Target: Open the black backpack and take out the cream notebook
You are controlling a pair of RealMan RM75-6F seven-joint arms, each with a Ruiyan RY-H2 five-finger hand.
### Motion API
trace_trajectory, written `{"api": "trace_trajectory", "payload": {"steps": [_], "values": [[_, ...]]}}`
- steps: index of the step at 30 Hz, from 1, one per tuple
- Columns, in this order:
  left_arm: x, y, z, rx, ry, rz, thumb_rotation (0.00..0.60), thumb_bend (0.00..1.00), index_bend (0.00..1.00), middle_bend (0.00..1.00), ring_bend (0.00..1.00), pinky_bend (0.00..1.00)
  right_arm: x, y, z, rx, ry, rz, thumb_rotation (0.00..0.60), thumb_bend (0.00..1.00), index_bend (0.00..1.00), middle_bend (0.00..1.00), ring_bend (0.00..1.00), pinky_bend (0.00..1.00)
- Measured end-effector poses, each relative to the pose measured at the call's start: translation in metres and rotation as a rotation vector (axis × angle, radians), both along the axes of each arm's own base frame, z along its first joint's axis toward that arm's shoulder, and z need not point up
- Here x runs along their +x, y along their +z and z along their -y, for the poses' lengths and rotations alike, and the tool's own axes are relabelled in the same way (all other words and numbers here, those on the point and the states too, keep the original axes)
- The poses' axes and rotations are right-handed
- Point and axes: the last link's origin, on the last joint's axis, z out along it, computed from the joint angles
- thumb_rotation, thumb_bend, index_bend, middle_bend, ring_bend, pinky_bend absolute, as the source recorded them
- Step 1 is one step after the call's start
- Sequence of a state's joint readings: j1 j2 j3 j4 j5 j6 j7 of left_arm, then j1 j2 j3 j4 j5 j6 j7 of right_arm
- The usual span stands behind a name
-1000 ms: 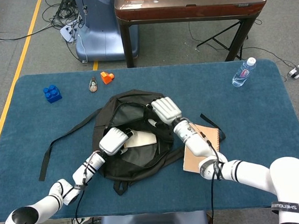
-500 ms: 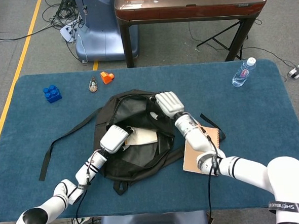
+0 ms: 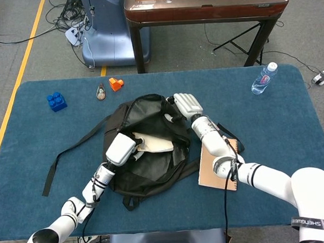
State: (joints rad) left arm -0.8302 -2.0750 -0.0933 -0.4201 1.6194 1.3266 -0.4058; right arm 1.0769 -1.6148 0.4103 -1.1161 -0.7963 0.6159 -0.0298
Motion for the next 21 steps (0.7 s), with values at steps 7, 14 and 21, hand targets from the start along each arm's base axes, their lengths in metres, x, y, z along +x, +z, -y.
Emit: {"api": "trace_trajectory", "payload": {"steps": [7, 14, 21], "values": [[-0.005, 0.007, -0.001, 0.005, 0.058, 0.095, 0.6, 0.35, 0.73, 0.82, 0.68, 0.59, -0.004, 0.0, -0.001, 0.013, -0.007, 0.006, 0.6, 0.47, 0.71, 0.47, 0.32, 0.27], [-0.005, 0.012, 0.0, 0.021, 0.055, 0.122, 0.6, 0.39, 0.75, 0.83, 0.69, 0.59, -0.008, 0.0, -0.003, 0.017, -0.001, -0.005, 0.6, 0.47, 0.71, 0.47, 0.32, 0.27], [-0.007, 0.037, 0.005, 0.06, 0.012, 0.235, 0.6, 0.4, 0.75, 0.83, 0.69, 0.59, -0.015, -0.002, -0.008, 0.031, 0.011, -0.022, 0.6, 0.47, 0.71, 0.47, 0.32, 0.27]]}}
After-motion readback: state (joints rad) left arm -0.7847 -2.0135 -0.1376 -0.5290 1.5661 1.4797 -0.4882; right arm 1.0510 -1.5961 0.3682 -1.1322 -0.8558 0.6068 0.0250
